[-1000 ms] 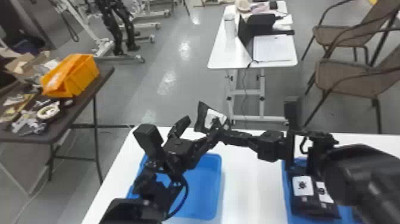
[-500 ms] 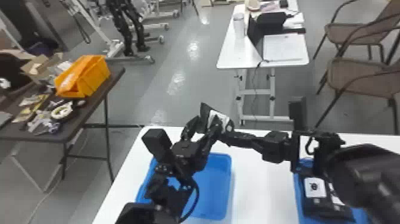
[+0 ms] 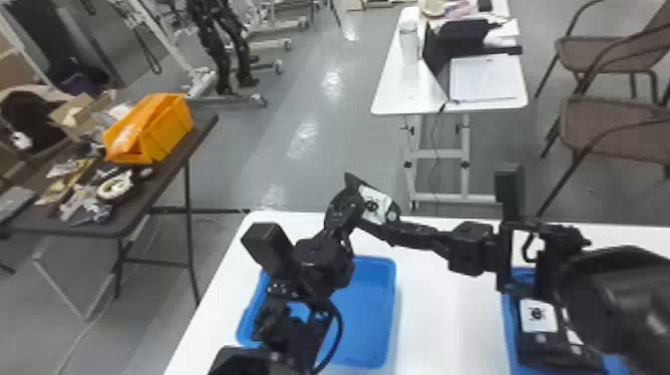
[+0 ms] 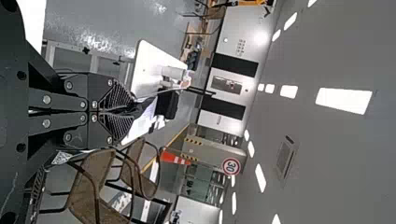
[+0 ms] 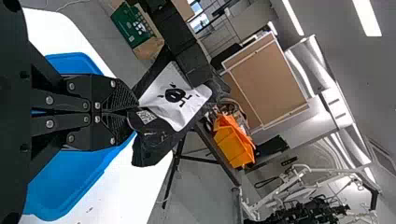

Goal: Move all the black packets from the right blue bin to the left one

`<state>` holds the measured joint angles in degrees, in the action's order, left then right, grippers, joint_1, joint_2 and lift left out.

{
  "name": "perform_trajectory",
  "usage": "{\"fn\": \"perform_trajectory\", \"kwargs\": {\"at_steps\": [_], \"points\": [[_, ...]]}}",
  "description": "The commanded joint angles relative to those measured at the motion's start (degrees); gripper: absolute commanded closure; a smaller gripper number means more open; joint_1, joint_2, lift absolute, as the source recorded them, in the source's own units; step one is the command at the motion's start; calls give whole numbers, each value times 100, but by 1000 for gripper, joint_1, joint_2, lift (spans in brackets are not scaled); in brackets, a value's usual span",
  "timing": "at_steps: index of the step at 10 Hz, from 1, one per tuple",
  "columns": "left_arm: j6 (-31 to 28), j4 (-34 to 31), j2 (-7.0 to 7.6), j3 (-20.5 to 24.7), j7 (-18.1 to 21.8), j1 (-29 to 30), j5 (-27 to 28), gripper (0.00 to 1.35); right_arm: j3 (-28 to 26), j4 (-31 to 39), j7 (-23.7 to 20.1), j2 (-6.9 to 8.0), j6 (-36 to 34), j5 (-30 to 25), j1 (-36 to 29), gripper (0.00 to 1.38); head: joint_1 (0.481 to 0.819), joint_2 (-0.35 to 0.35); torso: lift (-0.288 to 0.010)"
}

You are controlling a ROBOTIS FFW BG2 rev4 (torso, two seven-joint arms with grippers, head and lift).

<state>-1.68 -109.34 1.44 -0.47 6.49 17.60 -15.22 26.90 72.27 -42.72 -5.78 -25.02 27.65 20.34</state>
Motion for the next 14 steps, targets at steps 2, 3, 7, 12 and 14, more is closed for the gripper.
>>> {"fn": "perform_trajectory", "kwargs": {"at_steps": [2, 3, 7, 12, 14], "points": [[54, 1, 6, -6, 1, 7, -25, 1222, -9, -82, 1, 25, 85, 21, 49, 1105, 695, 310, 0], [151, 18, -3, 12, -17, 42, -25, 1222, -26, -117, 1, 25, 146, 47, 40, 832, 695, 309, 0], [476, 291, -158, 1005, -113, 534, 1671, 1222, -1688, 753, 176, 25, -39, -963, -1058, 156, 695, 315, 0], [441, 924, -158, 1304, 177, 815, 2436, 1006, -2918, 2010, 334, 86, -627, -1939, -2500, 200, 695, 257, 0], [696, 906, -158, 1444, 309, 806, 2453, 114, -2971, 2221, 422, 130, -680, -2167, -2702, 196, 695, 233, 0]]}}
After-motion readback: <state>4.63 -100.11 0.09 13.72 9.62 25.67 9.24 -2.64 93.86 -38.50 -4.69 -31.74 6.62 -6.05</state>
